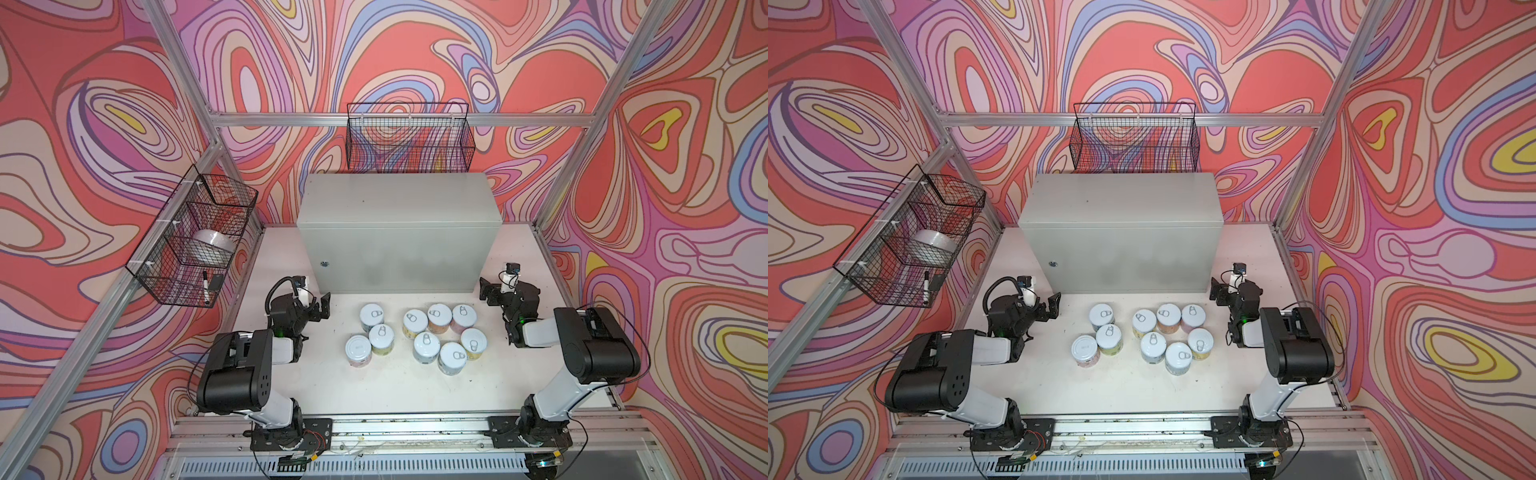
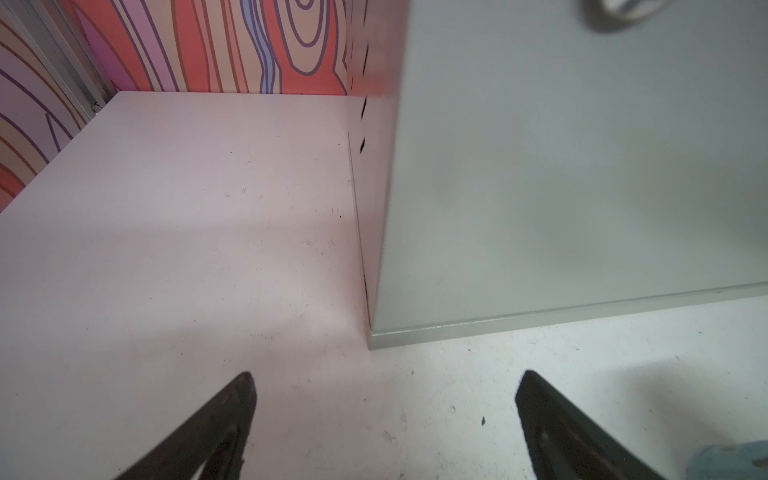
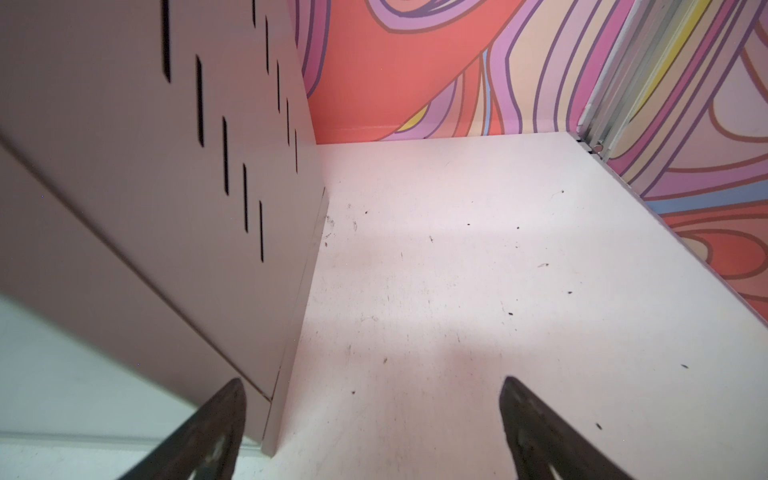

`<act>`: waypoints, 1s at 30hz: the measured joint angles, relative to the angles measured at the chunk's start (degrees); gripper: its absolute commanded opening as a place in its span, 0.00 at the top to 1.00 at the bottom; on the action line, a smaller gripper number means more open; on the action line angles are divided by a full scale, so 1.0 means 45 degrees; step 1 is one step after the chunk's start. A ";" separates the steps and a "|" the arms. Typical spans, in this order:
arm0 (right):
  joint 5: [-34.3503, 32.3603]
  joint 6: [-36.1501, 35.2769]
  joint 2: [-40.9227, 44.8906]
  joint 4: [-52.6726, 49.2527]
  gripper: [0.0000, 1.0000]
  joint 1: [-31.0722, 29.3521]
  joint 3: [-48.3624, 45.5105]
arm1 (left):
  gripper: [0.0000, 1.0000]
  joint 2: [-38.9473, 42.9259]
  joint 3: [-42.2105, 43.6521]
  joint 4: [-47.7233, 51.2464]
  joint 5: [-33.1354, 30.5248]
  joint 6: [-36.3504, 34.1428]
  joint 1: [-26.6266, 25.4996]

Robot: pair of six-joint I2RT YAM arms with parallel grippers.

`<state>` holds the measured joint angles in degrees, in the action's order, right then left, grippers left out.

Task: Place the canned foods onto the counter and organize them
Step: 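Raise both grippers from the rest pose toward the cans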

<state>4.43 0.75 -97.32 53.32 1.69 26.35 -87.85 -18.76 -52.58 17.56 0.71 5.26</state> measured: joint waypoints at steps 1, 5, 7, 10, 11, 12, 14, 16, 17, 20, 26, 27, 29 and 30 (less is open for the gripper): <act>0.0000 0.0000 0.0000 0.0000 0.02 0.0000 0.0005 | 0.00 0.0000 0.0000 -0.0005 0.0000 0.0000 0.0000; -0.0019 0.0000 0.0000 0.0000 0.02 0.0000 0.0005 | 0.00 0.0000 0.0000 0.0000 0.0000 0.0000 0.0000; -0.0034 0.0000 0.0000 0.0000 0.02 0.0000 0.0005 | 0.00 0.0000 0.0000 0.0005 0.0000 -0.0005 0.0000; -0.0044 0.0000 0.0000 0.0000 0.02 0.0000 0.0005 | 0.00 0.0000 0.0000 0.0005 0.0000 -0.0005 0.0000; -0.0044 0.0000 0.0000 -0.0005 0.02 0.0000 0.0005 | 0.00 0.0000 0.0000 0.0005 0.0000 -0.0005 0.0000; -0.0053 0.0000 0.0000 0.0000 0.02 0.0000 0.0005 | 0.00 0.0000 -0.0005 0.0005 0.0000 -0.0005 0.0000; -0.0131 0.0000 0.0000 -0.0078 0.02 0.0000 0.0029 | 0.00 0.0000 -0.0015 0.0015 -0.0005 -0.0005 -0.0005; -0.0335 0.0092 0.0034 -0.0597 0.02 0.0000 0.0306 | 0.00 0.0000 -0.0063 0.0010 -0.0005 -0.0005 0.0000; -0.0476 0.0126 0.0102 -0.0967 0.02 0.0000 0.0491 | 0.00 0.0005 -0.0078 0.0010 -0.0005 -0.0005 0.0000; -0.1141 0.0359 0.0865 -0.2084 0.02 0.0000 0.1001 | 0.00 0.0019 -0.0078 0.0005 -0.0321 0.0112 -0.0010; -0.2803 0.1297 0.2841 -0.4454 0.02 0.0010 0.2011 | 0.00 0.2103 0.0015 0.1141 -0.1953 0.0675 -0.0005; -0.3041 0.1447 0.3002 -0.4881 0.01 0.0010 0.2317 | 0.00 0.2618 -0.0058 0.1477 -0.2098 0.0729 -0.0005; -0.3381 0.1676 0.3347 -0.5542 0.02 0.0005 0.2676 | 0.00 0.3521 -0.0214 0.1928 -0.2263 0.0976 -0.0005; -0.3536 0.1753 0.3619 -0.5838 0.02 -0.0015 0.2720 | 0.00 0.3900 -0.0267 0.2035 -0.2278 0.1190 -0.0005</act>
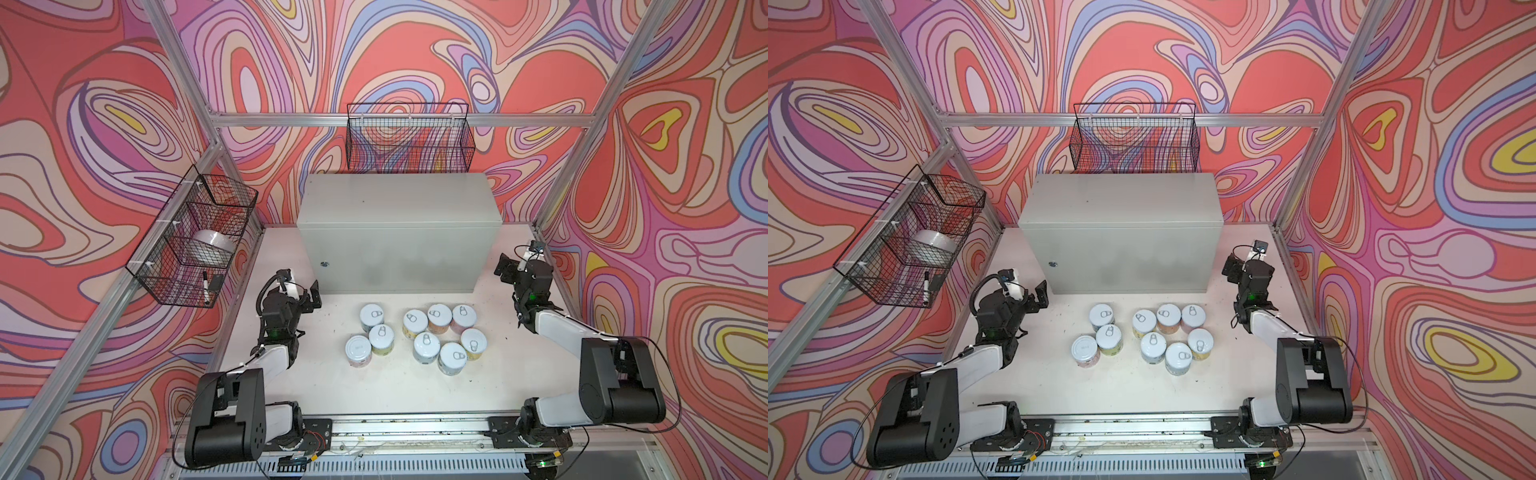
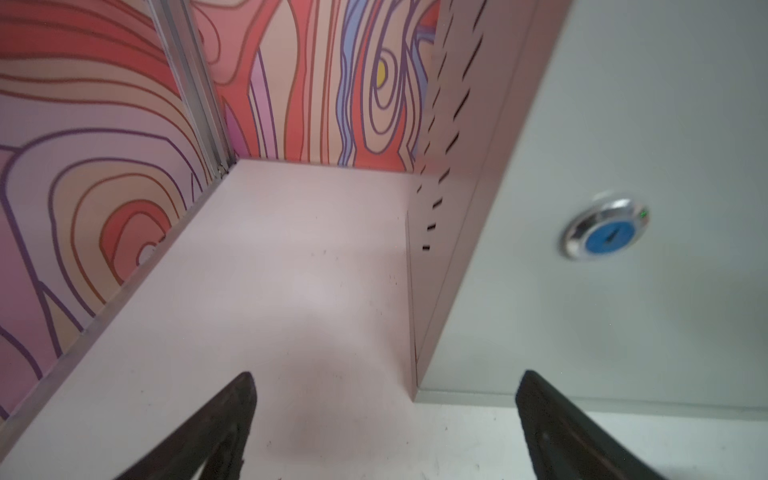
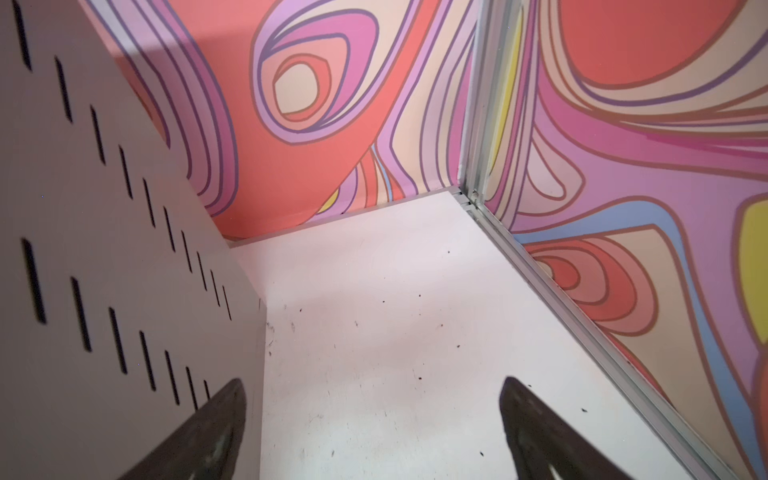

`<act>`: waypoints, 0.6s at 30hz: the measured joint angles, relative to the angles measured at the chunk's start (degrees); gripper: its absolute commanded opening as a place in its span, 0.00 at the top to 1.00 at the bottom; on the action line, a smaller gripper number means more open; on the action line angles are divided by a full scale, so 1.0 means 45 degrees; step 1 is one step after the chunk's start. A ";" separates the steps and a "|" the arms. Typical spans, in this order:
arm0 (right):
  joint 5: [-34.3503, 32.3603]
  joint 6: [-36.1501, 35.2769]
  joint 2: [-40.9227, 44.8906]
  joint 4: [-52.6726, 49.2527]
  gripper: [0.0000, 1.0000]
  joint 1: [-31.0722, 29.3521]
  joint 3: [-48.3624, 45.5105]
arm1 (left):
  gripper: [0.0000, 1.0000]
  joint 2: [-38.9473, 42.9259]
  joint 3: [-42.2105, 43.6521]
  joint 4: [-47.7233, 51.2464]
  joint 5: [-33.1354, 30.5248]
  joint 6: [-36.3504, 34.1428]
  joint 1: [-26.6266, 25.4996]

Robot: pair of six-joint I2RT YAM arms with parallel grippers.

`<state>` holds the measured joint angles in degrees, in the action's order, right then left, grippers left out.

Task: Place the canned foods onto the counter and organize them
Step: 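Move the left gripper over the pink can while the right approaches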

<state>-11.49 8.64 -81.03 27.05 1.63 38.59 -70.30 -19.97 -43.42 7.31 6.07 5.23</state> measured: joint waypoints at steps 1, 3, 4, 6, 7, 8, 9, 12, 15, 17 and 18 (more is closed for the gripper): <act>-0.0131 0.0087 0.0287 -0.0267 0.02 -0.0019 -0.0005 | 0.00 0.0389 -0.0029 0.0131 -0.0005 0.0262 0.0000; -0.0379 0.0335 0.1020 -0.0753 0.02 -0.0049 -0.0092 | 0.00 0.1219 -0.0131 0.0792 -0.0029 0.0923 0.0000; -0.0491 0.0491 0.1331 -0.0952 0.02 -0.0058 -0.0102 | 0.00 0.1642 -0.0262 0.1389 -0.0117 0.1360 -0.0010; -0.0743 0.1059 0.2064 -0.1710 0.02 -0.0078 -0.0039 | 0.00 0.2545 -0.0733 0.2943 -0.0330 0.2176 -0.0005; -0.0855 0.1331 0.2293 -0.2147 0.02 -0.0083 0.0058 | 0.00 0.2929 -0.1195 0.4070 -0.0568 0.2618 -0.0015; -0.0942 0.1710 0.2487 -0.2861 0.02 -0.0083 0.0311 | 0.00 0.3196 -0.1812 0.5246 -0.0743 0.2973 -0.0015; -0.0942 0.2064 0.2594 -0.3546 0.02 -0.0083 0.0617 | 0.00 0.3327 -0.2691 0.6596 -0.0889 0.3274 -0.0015; -0.0670 0.2861 0.2997 -0.5304 0.02 -0.0194 0.1219 | 0.00 0.3109 -0.5173 0.9753 -0.0811 0.3837 -0.0097; -0.0578 0.3313 0.3517 -0.7237 0.02 -0.0835 0.1656 | 0.00 0.2827 -0.6416 1.2118 -0.0044 0.4250 -0.0325; -0.0617 0.3434 0.3774 -0.8267 0.01 -0.1477 0.1880 | 0.00 0.2817 -0.6353 1.3435 0.0617 0.4512 -0.0529; -0.0627 0.3487 0.3944 -0.8811 0.02 -0.1826 0.1938 | 0.00 0.2822 -0.6188 1.4149 0.1010 0.4663 -0.0627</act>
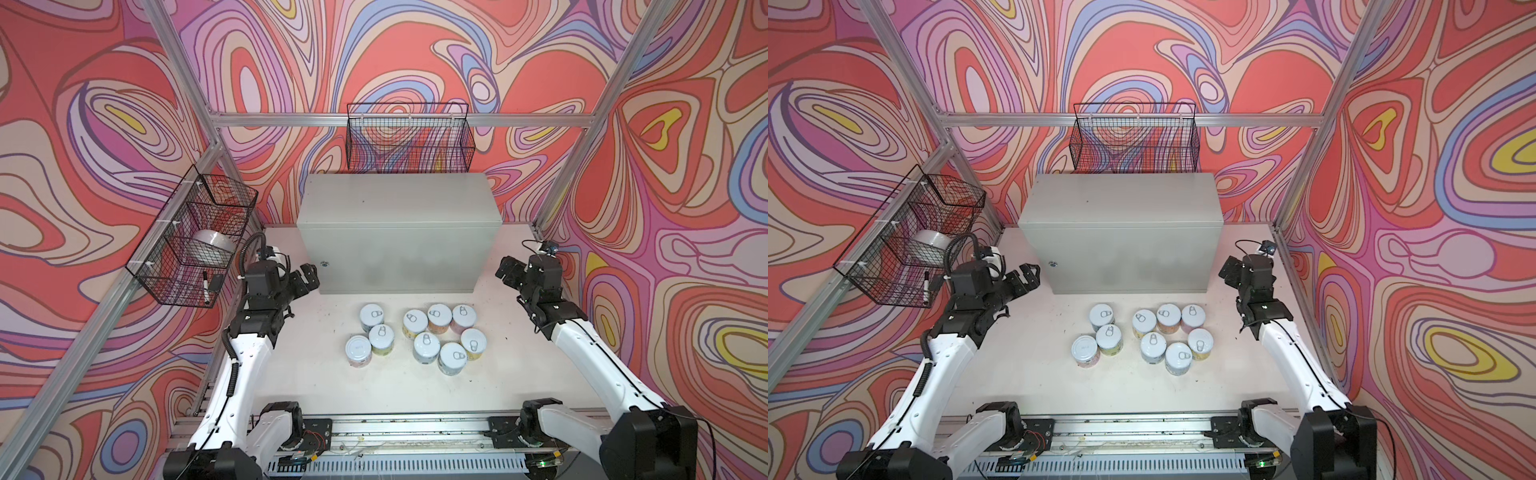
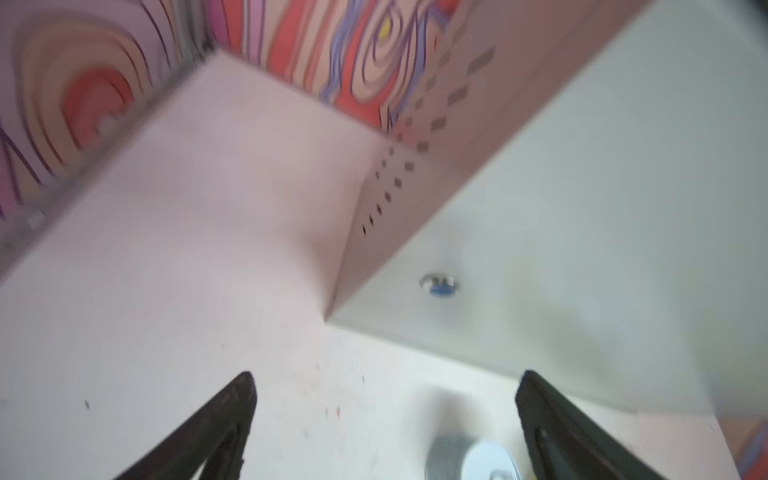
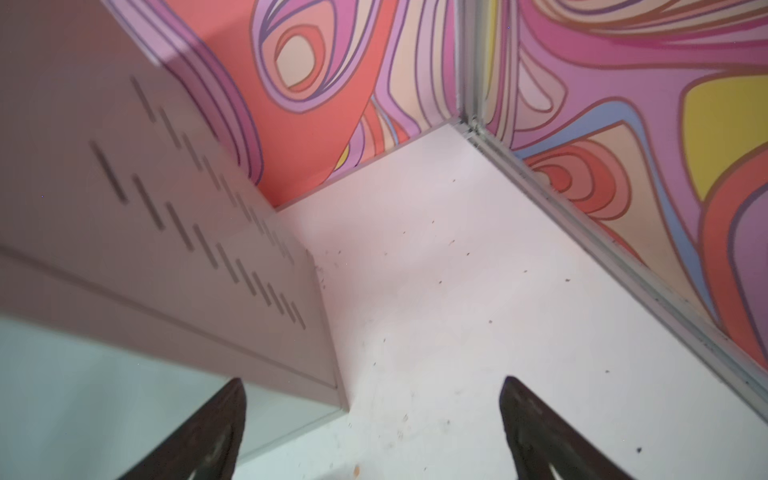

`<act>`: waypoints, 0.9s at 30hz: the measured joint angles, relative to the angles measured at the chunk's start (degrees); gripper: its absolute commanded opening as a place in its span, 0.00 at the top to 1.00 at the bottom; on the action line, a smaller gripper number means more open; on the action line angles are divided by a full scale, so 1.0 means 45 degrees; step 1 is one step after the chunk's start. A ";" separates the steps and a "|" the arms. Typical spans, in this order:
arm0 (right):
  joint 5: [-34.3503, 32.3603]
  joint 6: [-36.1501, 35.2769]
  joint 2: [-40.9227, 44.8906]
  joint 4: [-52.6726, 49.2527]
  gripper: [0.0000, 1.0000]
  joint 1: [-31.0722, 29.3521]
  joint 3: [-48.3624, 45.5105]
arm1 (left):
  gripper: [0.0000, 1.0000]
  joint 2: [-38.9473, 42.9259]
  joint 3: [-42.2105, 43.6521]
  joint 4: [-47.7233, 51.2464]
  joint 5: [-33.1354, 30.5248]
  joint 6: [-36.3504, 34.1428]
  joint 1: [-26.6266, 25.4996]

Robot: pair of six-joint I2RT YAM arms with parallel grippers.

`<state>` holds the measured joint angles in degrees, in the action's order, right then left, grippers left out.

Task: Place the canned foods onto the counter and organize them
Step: 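Move the left gripper over the pink can while the right approaches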

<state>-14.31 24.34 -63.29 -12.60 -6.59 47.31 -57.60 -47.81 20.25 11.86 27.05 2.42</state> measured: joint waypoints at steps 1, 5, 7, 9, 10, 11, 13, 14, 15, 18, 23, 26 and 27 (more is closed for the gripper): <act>0.0039 0.0044 0.0180 -0.0539 0.01 -0.0291 0.0058 | 0.00 0.0010 0.0155 0.0549 0.0301 0.0102 -0.0053; 0.0083 0.0238 0.0597 -0.2657 0.02 -0.0903 0.0627 | 0.00 0.0136 0.0554 0.2939 0.1583 0.0408 -0.0107; 0.0097 0.0330 0.0661 -0.3473 0.03 -0.1069 0.0942 | 0.00 0.0321 0.0520 0.3949 0.1739 0.0486 -0.0238; 0.0262 0.0442 0.0729 -0.4226 0.03 -0.1263 0.1156 | 0.00 0.0748 0.0486 0.4726 0.1700 0.0636 -0.0437; 0.0398 0.0529 0.0772 -0.4537 0.04 -0.1350 0.1180 | 0.00 0.1093 0.0486 0.5003 0.1695 0.0767 -0.0500; 0.0549 0.0607 0.0811 -0.4843 0.04 -0.1433 0.1180 | 0.00 0.1579 0.0495 0.5192 0.1695 0.0957 -0.0554; 0.0821 0.0767 0.0860 -0.5357 0.05 -0.1593 0.1175 | 0.00 0.2710 0.0612 0.5251 0.1695 0.1491 -0.0563; 0.0962 0.0831 0.0884 -0.5581 0.05 -0.1690 0.1161 | 0.00 0.3201 0.0738 0.5202 0.1787 0.1773 -0.0554; 0.1069 0.0884 0.0918 -0.5736 0.05 -0.1758 0.1146 | 0.00 0.3589 0.0884 0.5129 0.1987 0.2035 -0.0554; 0.1379 0.0981 0.1069 -0.6076 0.06 -0.1909 0.0996 | 0.00 0.3317 0.1311 0.4770 0.3269 0.2633 -0.0583; 0.1739 0.1054 0.1127 -0.6450 0.07 -0.2055 0.0772 | 0.00 0.2467 0.1768 0.4750 0.4099 0.2681 -0.1137; 0.1909 0.1073 0.1127 -0.6543 0.08 -0.2166 0.0607 | 0.00 0.2832 0.1345 0.5275 0.3915 0.2361 -0.1277; 0.1953 0.1088 0.1122 -0.6547 0.09 -0.2205 0.0544 | 0.00 0.2905 0.1219 0.5333 0.3750 0.2331 -0.1418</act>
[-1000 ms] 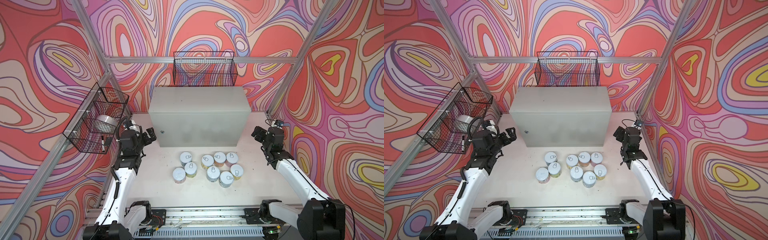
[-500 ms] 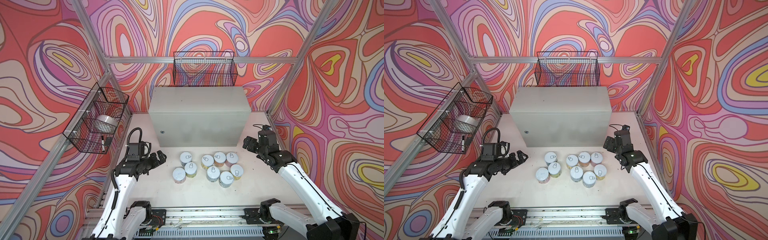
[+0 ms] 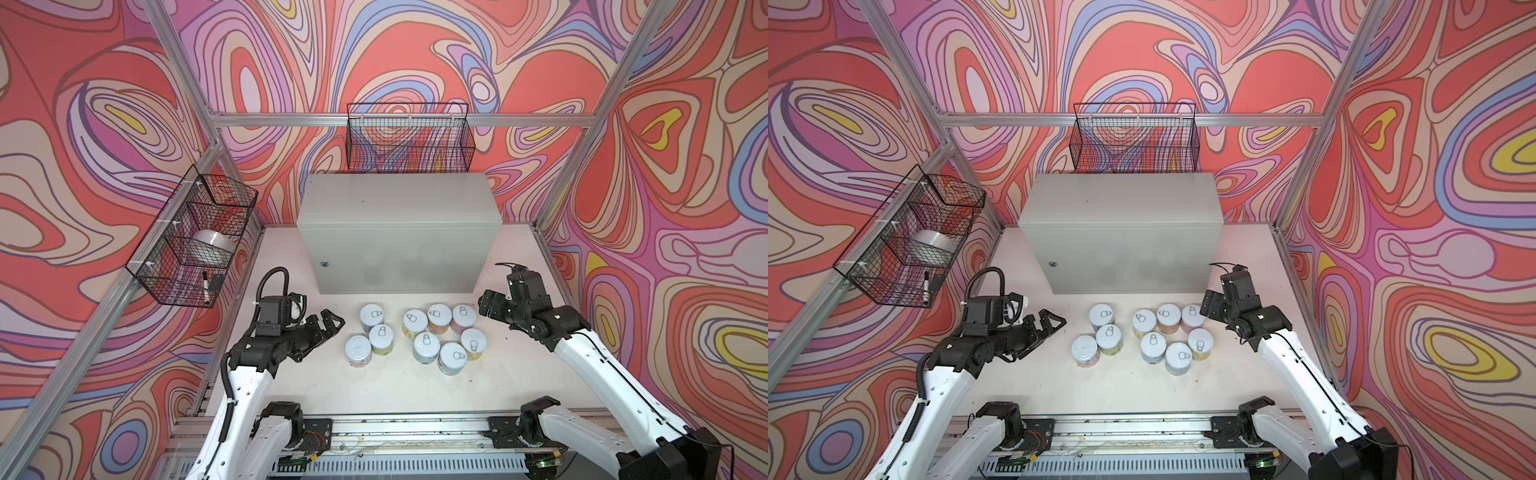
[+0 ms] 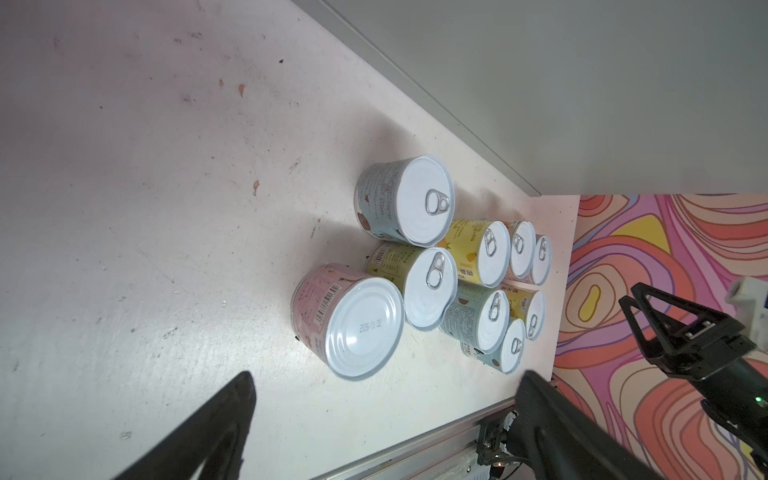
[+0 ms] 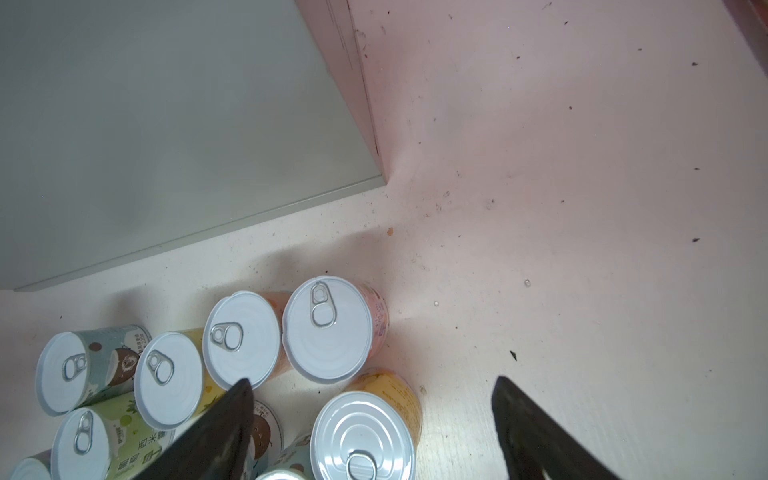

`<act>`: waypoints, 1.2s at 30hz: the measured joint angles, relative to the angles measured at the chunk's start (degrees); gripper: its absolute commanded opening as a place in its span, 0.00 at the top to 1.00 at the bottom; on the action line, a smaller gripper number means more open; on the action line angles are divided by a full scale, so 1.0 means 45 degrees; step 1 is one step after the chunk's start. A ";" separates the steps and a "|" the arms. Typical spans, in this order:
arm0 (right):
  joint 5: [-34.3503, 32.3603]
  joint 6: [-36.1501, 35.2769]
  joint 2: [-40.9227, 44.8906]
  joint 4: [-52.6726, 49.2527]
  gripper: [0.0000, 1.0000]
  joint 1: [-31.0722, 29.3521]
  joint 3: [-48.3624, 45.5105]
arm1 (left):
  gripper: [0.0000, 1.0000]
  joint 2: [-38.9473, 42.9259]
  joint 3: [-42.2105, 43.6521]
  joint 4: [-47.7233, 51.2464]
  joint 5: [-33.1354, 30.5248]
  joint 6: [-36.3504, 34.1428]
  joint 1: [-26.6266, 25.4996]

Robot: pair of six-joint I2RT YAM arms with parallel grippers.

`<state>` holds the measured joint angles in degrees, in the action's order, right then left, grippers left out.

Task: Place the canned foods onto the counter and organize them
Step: 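Move the left gripper over the pink can while the right approaches, then lower the left gripper around the pink-labelled can and close it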

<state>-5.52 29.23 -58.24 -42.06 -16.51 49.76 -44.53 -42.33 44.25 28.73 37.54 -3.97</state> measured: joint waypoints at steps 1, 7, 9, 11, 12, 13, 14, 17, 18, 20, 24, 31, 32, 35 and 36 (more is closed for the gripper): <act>0.0083 0.0019 0.0000 -0.0005 0.09 -0.0039 -0.0078 | 0.00 0.0068 -0.0136 0.0068 -0.0287 -0.0010 -0.0272; 0.0325 0.0175 -0.0126 -0.0053 0.10 -0.0418 -0.0272 | 0.00 -0.0733 -0.1472 0.0976 -0.3973 -0.0121 -0.4454; 0.0340 0.0223 -0.0165 -0.0058 0.10 -0.0520 -0.0272 | 0.00 -0.1520 -0.1865 0.0986 -0.5212 -0.0024 -0.6037; 0.0335 0.0291 -0.0194 -0.0117 0.10 -0.0646 -0.0257 | 0.00 -0.2608 -0.2225 0.0976 -0.6339 0.0053 -0.7402; 0.0335 0.0321 -0.0204 -0.0189 0.10 -0.0729 -0.0214 | 0.00 -0.3230 -0.2341 0.0952 -0.6800 0.0078 -0.7868; 0.0325 0.0355 -0.0204 -0.0238 0.10 -0.0821 -0.0170 | 0.00 -0.3813 -0.2375 0.0923 -0.7261 0.0102 -0.8204; 0.0321 0.0403 -0.0204 -0.0282 0.10 -0.0908 -0.0112 | 0.00 -0.4197 -0.2361 0.0923 -0.7606 0.0107 -0.8437; 0.0282 0.0593 -0.0146 -0.0204 0.10 -0.1321 -0.0015 | 0.00 -0.4600 -0.2064 0.0743 -0.8480 0.0209 -0.8956; 0.0282 0.0685 -0.0121 -0.0194 0.11 -0.1496 -0.0015 | 0.00 -0.4415 -0.1841 0.0568 -0.8704 0.0296 -0.9034; 0.0272 0.0831 -0.0117 -0.0155 0.11 -0.1817 -0.0015 | 0.00 -0.3944 -0.1345 0.0272 -0.9049 0.0539 -0.9049; 0.0121 0.1127 -0.0267 0.0019 0.11 -0.2472 -0.0015 | 0.00 -0.3172 -0.0194 -0.0398 -0.9534 0.1093 -0.9049; -0.0078 0.1438 -0.0826 0.0306 0.08 -0.3191 -0.0015 | 0.00 -0.3313 0.0539 -0.1399 -0.9486 0.1341 -0.9068; -0.0107 0.1457 -0.0860 0.0325 0.08 -0.3245 -0.0015 | 0.00 -0.3371 0.0539 -0.1545 -0.9437 0.1341 -0.9078; -0.0194 0.1535 -0.0908 0.0389 0.08 -0.3366 -0.0015 | 0.00 -0.3619 0.0539 -0.2021 -0.9262 0.1336 -0.9122; -0.0223 0.1564 -0.0913 0.0408 0.08 -0.3400 -0.0015 | 0.00 -0.3750 0.0539 -0.2157 -0.9199 0.1331 -0.9131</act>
<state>-6.52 36.27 -62.35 -40.23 -31.81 49.69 -61.41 -39.90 34.54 -12.67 43.53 -45.06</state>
